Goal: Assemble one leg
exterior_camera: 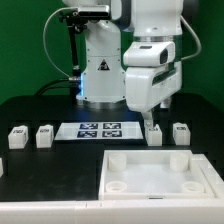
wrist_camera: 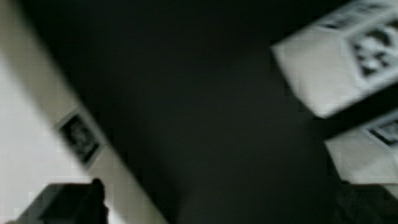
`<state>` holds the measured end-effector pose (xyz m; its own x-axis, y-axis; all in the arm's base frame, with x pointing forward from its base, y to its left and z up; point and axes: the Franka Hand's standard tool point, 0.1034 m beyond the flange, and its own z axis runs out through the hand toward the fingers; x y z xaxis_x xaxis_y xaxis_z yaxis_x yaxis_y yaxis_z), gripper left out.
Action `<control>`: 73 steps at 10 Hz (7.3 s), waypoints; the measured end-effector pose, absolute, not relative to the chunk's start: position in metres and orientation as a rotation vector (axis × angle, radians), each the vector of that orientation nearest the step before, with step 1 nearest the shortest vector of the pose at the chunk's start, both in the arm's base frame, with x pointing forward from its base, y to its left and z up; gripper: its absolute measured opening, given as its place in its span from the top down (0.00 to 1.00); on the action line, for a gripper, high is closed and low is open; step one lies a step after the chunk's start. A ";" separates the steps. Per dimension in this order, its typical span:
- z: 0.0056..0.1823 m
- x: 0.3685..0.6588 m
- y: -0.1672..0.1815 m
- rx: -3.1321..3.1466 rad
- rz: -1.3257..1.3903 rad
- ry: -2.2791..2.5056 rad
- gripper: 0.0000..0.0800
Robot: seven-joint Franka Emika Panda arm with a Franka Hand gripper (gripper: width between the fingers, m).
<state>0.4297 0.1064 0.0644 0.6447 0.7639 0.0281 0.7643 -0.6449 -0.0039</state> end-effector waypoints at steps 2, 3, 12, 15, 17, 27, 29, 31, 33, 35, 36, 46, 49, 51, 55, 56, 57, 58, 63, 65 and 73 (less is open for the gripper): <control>0.063 0.422 0.116 -2.949 -0.038 -0.981 0.19; 0.063 0.422 0.116 -3.007 -0.032 -0.740 0.19; 0.055 0.381 0.172 -3.094 0.207 -0.072 0.19; 0.048 0.387 0.175 -3.065 0.774 -0.023 0.19; 0.045 0.390 0.178 -2.982 1.135 0.030 0.19; 0.010 0.376 0.171 -2.905 1.346 0.057 0.22; 0.010 0.376 0.171 -2.905 1.346 0.057 0.44; 0.010 0.376 0.171 -2.905 1.346 0.057 0.64; 0.010 0.376 0.171 -2.905 1.346 0.057 0.64; 0.010 0.376 0.171 -2.905 1.346 0.057 0.64; 0.010 0.376 0.171 -2.905 1.346 0.057 0.64; 0.140 0.481 0.166 -3.037 0.758 -0.121 0.64; 0.174 0.539 0.171 -3.078 0.157 -0.240 0.64; 0.169 0.538 0.173 -3.049 -0.168 -0.224 0.64; 0.160 0.608 0.133 -2.894 -0.923 -0.426 0.64; 0.153 0.613 0.124 -2.843 -1.106 -0.444 0.64; 0.129 0.603 0.122 -2.888 -0.974 -0.443 0.64; 0.137 0.606 0.123 -2.887 -0.977 -0.443 0.64; 0.132 0.630 0.113 -2.906 -0.943 -0.447 0.64; 0.121 0.632 0.114 -2.910 -0.920 -0.443 0.64; 0.081 0.625 0.112 -2.928 -0.847 -0.436 0.64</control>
Offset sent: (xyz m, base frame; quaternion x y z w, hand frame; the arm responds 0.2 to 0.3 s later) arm 0.0000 0.0000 0.0000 0.0000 0.0000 0.2667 0.9638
